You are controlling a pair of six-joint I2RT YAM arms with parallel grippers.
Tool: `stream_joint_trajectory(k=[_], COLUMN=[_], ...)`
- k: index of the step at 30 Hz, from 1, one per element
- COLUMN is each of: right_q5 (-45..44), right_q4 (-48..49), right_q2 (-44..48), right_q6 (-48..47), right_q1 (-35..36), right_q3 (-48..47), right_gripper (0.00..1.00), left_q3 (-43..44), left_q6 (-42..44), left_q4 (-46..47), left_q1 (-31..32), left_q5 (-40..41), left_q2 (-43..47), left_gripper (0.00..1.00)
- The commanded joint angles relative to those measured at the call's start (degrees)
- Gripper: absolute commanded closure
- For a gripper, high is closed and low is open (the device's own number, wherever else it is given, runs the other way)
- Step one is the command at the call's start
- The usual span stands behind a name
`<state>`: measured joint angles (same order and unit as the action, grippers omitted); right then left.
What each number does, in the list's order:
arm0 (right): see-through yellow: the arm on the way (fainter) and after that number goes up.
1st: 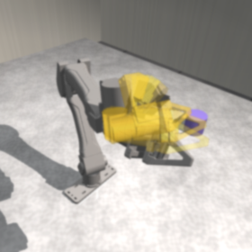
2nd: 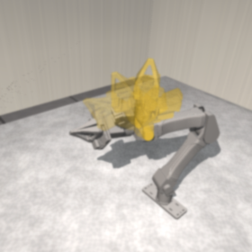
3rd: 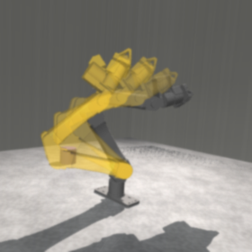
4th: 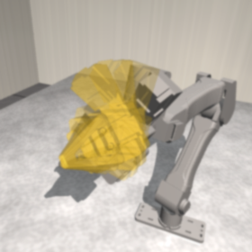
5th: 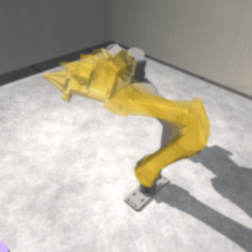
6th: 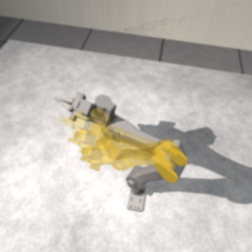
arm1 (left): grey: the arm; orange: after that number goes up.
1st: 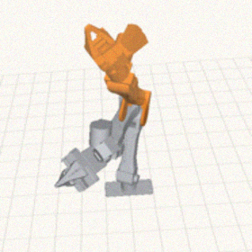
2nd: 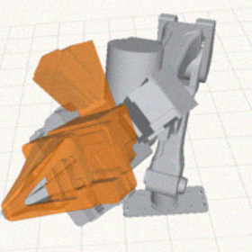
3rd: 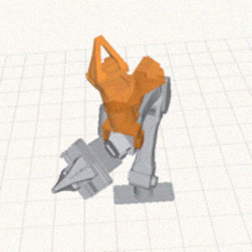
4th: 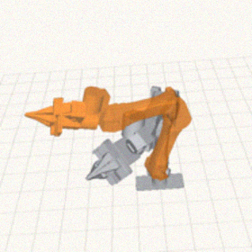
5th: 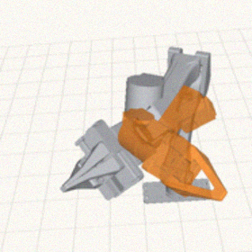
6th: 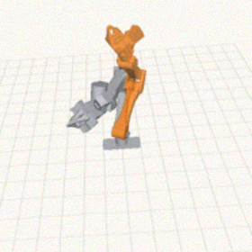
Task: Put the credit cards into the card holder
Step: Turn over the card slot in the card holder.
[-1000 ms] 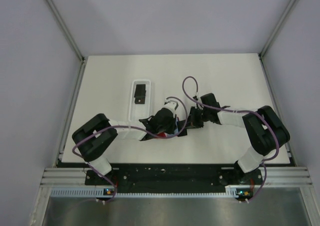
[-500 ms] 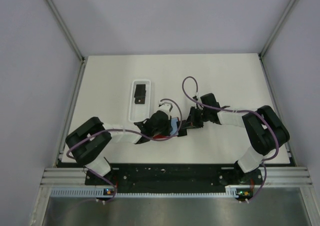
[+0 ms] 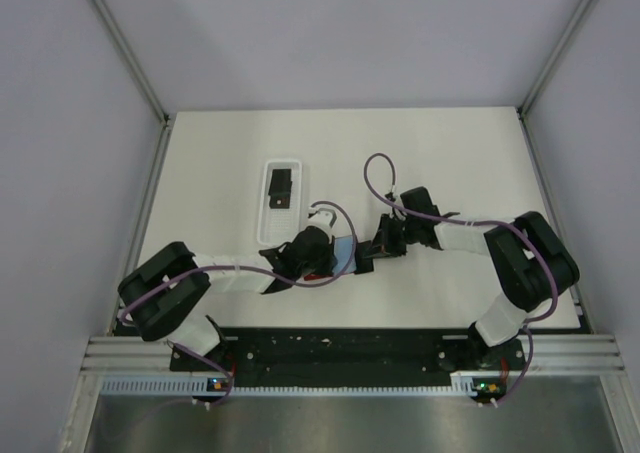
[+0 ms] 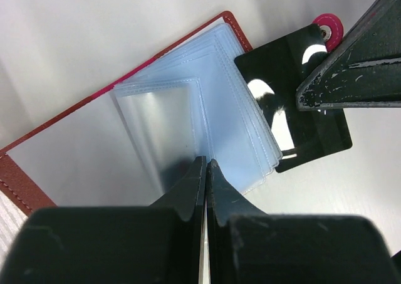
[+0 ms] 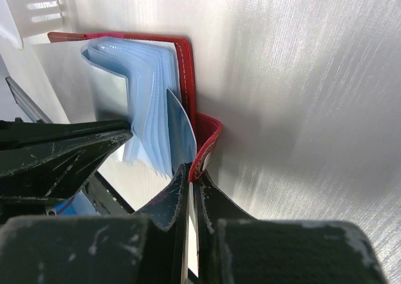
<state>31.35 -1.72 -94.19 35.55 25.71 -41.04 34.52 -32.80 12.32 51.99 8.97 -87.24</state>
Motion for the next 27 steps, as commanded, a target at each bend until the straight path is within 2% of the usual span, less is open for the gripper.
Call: stream_joint_trajectory(k=[1,8,13,19,27], right_q5=[-7.2,-10.5,-8.2,-5.9,-4.5], right_q4=[-4.3,-6.7,-6.8,-3.6,5.8], right_q2=[0.8,10.9,16.4,12.4,8.1], right_q6=[-2.8,-3.2,-2.0,0.9,6.5], right_q1=[-0.2,-0.2,0.4,5.0,8.7], right_q3=[-0.2,-0.3,-1.1,-2.4,-0.9], right_gripper=[1.0,1.0,1.0,1.0,1.0], left_q3=[-1.9,-2.0,-2.1,-2.3,-2.3], left_q6=[0.5,0.4,0.3,0.1,-0.2], left_q4=[-5.6,-5.3,-5.1,-4.9,-4.8], left_q1=[-0.6,-0.7,-0.7,-0.7,-0.7], left_q5=[2.2,1.8,1.7,1.7,1.2], left_q2=[0.1,-0.1,-0.1,-0.1,0.1], left_gripper=[1.0,1.0,1.0,1.0,1.0])
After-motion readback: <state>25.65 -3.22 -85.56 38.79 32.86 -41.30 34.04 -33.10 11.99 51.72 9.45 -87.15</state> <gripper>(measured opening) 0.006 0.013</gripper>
